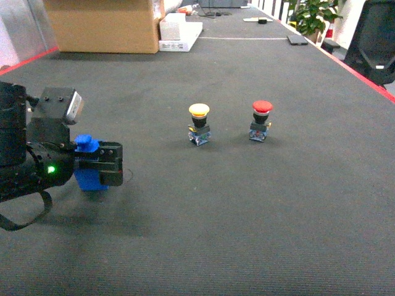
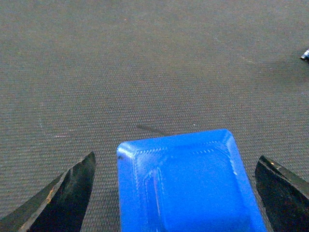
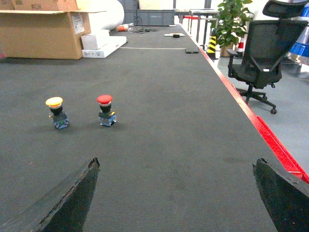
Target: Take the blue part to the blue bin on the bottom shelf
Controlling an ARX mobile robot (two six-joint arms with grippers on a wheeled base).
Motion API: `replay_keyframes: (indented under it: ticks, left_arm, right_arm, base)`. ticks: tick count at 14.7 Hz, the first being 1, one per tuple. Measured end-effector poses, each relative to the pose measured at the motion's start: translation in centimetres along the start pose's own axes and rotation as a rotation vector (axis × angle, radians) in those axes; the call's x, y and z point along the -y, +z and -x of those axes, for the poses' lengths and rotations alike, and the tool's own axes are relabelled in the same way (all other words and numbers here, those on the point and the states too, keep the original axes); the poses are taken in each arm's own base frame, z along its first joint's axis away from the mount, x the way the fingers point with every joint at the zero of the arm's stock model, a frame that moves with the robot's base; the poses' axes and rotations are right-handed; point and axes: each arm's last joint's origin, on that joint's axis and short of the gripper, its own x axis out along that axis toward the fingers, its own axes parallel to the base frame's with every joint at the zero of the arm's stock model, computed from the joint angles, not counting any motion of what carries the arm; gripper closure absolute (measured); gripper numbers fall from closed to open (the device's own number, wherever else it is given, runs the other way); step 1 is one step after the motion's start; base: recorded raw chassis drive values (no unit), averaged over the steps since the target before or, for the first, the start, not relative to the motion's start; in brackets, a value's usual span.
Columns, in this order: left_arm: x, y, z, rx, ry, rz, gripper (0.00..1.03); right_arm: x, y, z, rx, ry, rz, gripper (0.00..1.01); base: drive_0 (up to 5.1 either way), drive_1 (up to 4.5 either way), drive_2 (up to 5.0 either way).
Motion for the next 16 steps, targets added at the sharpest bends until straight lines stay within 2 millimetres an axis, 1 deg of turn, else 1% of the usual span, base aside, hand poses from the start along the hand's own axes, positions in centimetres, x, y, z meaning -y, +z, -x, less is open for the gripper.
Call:
replay_keyframes:
  ticks: [2, 3, 7, 8, 9, 10, 11, 12, 13, 14, 15, 16]
  left_arm:
    - [-0.2, -0.2, -1.3, -0.006, -0.001, 0.016, 0.05]
    - [-0.5, -0.2, -1.9, -0.014, 0.003, 0.019, 0.11]
    - [-0.4, 0.1, -2.3, -0.023, -0.005, 0.024, 0.54]
    - [-0.4, 0.1, -2.4, -0.026, -0.005, 0.037, 0.58]
    - [-0.4, 0.3, -2.2, -0.022, -0.005, 0.044, 0.59]
    - [-0.4, 0.1, -1.6, -0.008, -0.003, 0.053, 0.59]
    - [-0.5, 0.0, 0.4, 0.022, 0.019, 0.073, 0.59]
    - [-0.2, 0.4, 3.3, 0.083, 0.046, 0.058, 0.59]
    - [0.1, 1.4, 6.1, 0.117, 0.053, 0.040, 0.59]
    - [0.4, 2.1, 8.0, 0.134, 0.056, 0.034, 0.59]
    - [0.6, 2.7, 9.6, 0.155, 0.056, 0.032, 0.59]
    - [1.4, 4.3, 17.2, 0.276, 0.093, 0.036, 0.59]
  right_arm:
    - [0.0, 0.0, 0.0, 0.000, 0.000, 0.000, 0.03]
    - [0.0, 0.0, 0.0, 0.000, 0.000, 0.000, 0.03]
    - [0.0, 0.0, 0.0, 0.000, 0.000, 0.000, 0.03]
    - [0.0, 0.0, 0.0, 0.000, 0.000, 0.000, 0.03]
    - [0.0, 0.0, 0.0, 0.000, 0.000, 0.000, 0.03]
    - [0.0, 0.0, 0.0, 0.000, 0.000, 0.000, 0.03]
    - [0.0, 0.0, 0.0, 0.000, 0.000, 0.000, 0.03]
    - [0.0, 0.0, 0.0, 0.000, 0.000, 0.000, 0.03]
    - [0.0, 0.0, 0.0, 0.000, 0.000, 0.000, 0.03]
    - [0.0, 0.0, 0.0, 0.000, 0.000, 0.000, 0.03]
    - [0.0, 0.0, 0.0, 0.000, 0.000, 0.000, 0.03]
    - [0.0, 0.0, 0.0, 0.000, 0.000, 0.000, 0.03]
  base:
    - [0.0, 0.00, 0.0]
    - [0.0, 0.00, 0.0]
    - [0.0, 0.00, 0.0]
    - [0.0, 0.00, 0.0]
    - [0.0, 0.00, 0.0]
    - [0.0, 0.00, 0.0]
    - [0.0, 0.00, 0.0]
    - [0.0, 0.00, 0.0]
    - [0.0, 0.00, 0.0]
    - [0.0, 0.00, 0.0]
    - [0.0, 0.00, 0.0]
    - [0.0, 0.00, 0.0]
